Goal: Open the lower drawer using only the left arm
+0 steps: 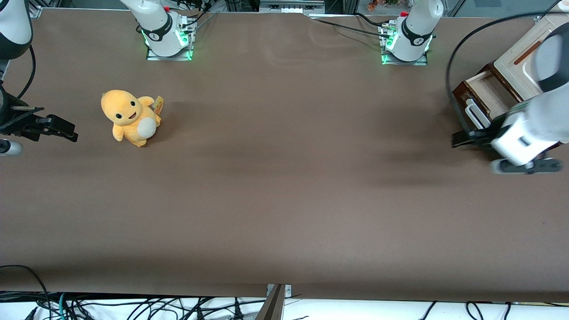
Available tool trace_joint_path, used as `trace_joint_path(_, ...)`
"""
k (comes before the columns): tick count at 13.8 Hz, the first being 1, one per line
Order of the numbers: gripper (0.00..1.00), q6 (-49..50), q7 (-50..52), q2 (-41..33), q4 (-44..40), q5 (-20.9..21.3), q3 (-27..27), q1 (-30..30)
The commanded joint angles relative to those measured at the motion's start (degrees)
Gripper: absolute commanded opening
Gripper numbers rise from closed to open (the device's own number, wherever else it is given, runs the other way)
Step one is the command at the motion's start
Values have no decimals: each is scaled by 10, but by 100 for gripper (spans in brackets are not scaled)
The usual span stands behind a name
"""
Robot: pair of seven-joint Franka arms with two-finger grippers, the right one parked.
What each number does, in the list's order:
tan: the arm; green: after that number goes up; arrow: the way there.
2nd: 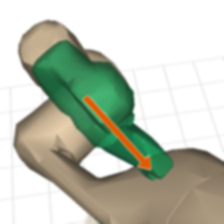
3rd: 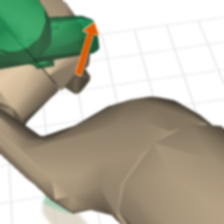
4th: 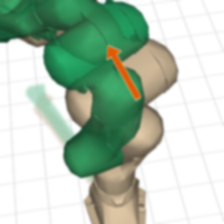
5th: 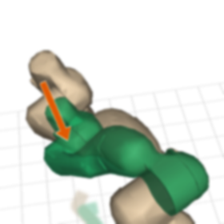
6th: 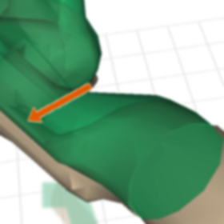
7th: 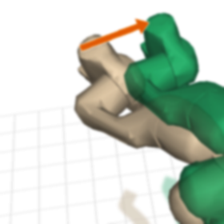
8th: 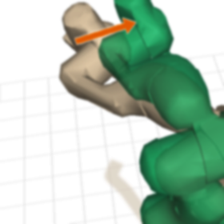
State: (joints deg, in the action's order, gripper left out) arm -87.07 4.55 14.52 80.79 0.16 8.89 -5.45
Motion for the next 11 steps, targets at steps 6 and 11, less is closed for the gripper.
trace_joint_path(6,100,13,-20,-91,88,-6,-51,63)
trace_joint_path(11,100,-132,-17,-183,199,-12,-90,82)
